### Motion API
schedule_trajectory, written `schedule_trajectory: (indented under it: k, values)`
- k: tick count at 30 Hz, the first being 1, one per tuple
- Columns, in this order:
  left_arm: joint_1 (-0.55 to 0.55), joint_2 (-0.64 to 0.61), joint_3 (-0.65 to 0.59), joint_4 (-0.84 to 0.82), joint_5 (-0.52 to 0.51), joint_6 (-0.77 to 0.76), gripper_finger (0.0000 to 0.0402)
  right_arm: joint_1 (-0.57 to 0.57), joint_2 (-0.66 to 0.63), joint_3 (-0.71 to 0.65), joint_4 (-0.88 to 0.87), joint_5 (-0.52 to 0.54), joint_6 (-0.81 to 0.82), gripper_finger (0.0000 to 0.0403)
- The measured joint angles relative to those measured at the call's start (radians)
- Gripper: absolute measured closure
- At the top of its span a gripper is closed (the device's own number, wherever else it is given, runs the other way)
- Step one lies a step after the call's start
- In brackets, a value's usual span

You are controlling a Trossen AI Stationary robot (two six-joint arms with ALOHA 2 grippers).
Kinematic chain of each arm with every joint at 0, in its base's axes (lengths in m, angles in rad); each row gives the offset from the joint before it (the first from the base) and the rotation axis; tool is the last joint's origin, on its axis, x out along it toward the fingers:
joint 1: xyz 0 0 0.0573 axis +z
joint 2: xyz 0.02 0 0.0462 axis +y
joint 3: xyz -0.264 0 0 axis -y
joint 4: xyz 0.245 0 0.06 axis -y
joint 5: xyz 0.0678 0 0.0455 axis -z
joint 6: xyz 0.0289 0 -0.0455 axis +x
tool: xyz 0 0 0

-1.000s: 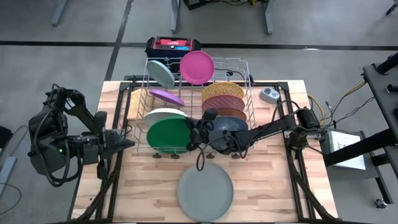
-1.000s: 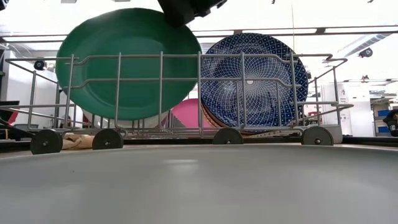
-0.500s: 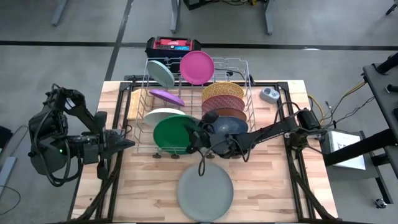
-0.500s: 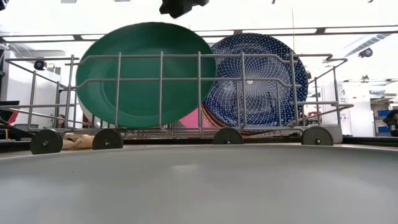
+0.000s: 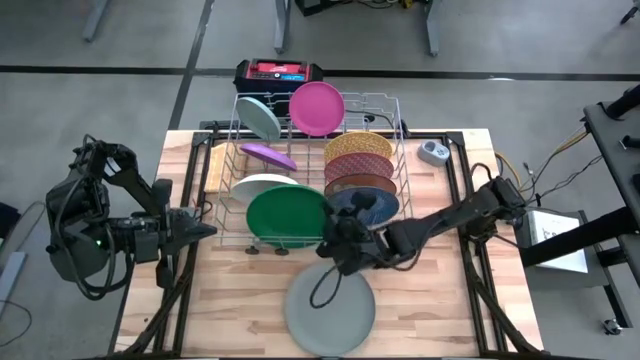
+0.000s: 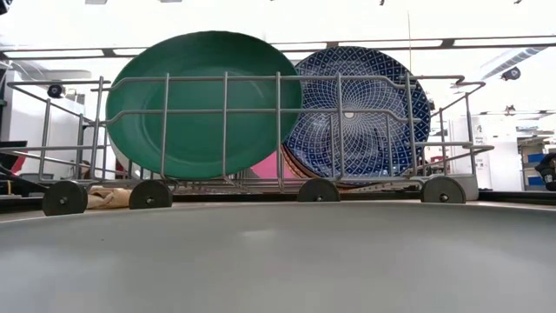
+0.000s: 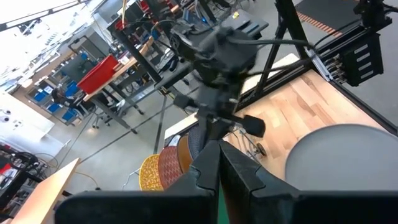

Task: Sort dishes
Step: Put the green plate into the dishwasher rack

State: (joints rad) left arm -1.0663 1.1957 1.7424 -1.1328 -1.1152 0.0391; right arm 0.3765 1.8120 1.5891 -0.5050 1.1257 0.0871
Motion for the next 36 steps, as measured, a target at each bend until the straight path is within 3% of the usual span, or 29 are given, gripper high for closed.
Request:
schedule_trajectory:
  k: [3,14,24,31,34,36]
  values:
    - [0.0,0.0,0.0,-0.005,0.0,0.0,0.0401,-0.041,-0.008,0.029,-0.109,-0.113,0.181,0.04]
    - [0.0,0.0,-0.012,-0.026,0.012,-0.028,0.0401,-0.155,0.011,0.028,-0.098,-0.265,0.175,0.0402]
    - [0.0,0.0,-0.017,-0.038,0.02,-0.035,0.0401,-0.179,0.022,0.027,0.259,-0.426,-0.039,0.0403]
    - [0.0,0.0,-0.017,-0.038,0.02,-0.053,0.0401,-0.188,0.012,0.027,0.28,-0.394,-0.093,0.0403]
    - [0.0,0.0,-0.017,-0.038,0.02,-0.06,0.0401,-0.166,-0.006,0.057,0.158,-0.304,-0.066,0.0403]
    - [0.0,0.0,-0.017,-0.04,0.02,-0.06,0.0401,-0.162,-0.013,0.103,0.037,-0.299,0.018,0.0403]
